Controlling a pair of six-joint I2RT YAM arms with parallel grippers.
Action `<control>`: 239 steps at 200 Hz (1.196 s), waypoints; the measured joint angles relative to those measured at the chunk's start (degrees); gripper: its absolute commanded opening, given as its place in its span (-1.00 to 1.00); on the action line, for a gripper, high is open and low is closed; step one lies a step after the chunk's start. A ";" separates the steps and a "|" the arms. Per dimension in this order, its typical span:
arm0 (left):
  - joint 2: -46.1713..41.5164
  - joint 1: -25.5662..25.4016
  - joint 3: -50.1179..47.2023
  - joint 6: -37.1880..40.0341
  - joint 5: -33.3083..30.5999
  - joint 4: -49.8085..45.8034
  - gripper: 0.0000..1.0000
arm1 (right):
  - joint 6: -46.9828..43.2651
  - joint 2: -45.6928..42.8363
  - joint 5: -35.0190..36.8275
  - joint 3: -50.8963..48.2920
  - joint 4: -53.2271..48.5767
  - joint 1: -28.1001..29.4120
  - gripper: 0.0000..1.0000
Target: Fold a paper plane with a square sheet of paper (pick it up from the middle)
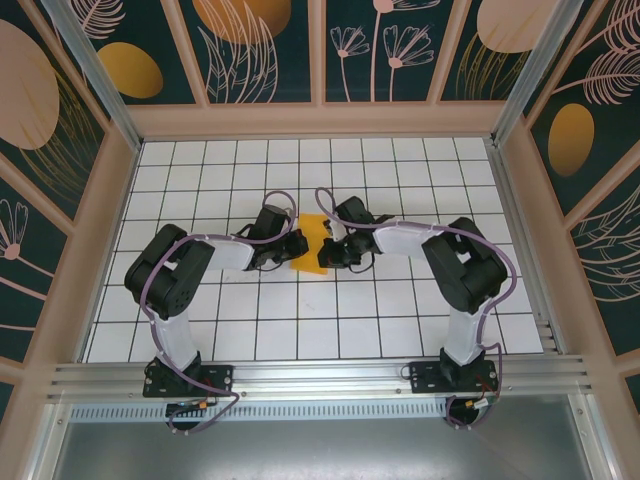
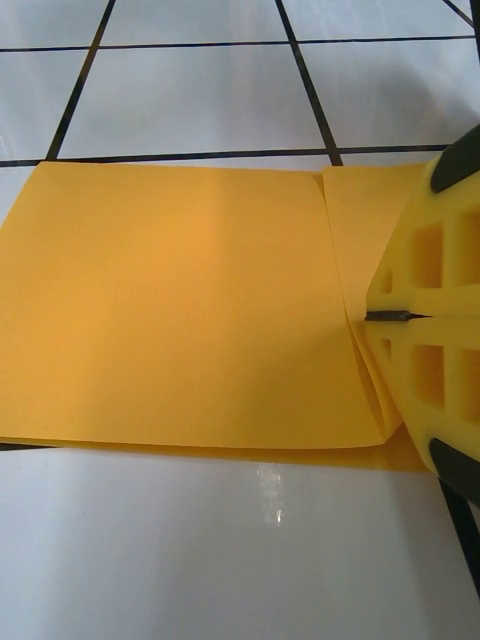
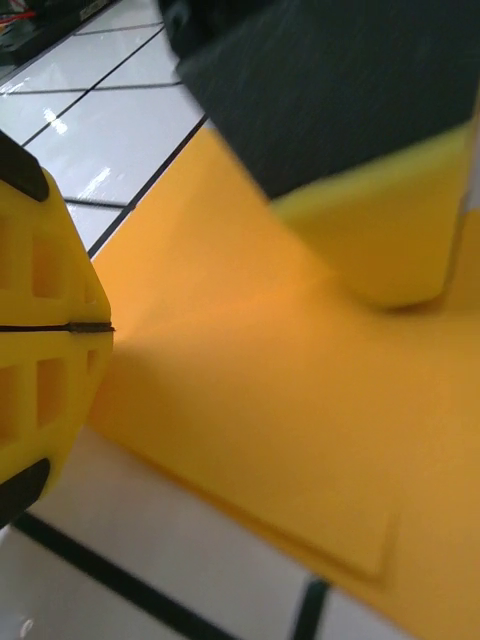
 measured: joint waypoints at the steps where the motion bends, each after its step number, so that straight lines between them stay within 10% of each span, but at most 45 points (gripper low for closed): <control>1: 0.00 0.00 0.00 0.00 0.00 0.00 -0.99 | 0.02 0.13 0.00 0.22 0.07 0.02 -0.83; 239: 0.00 0.00 -0.26 -0.59 0.15 0.61 -0.98 | 5.60 -4.98 3.43 -5.01 3.74 -2.08 -0.85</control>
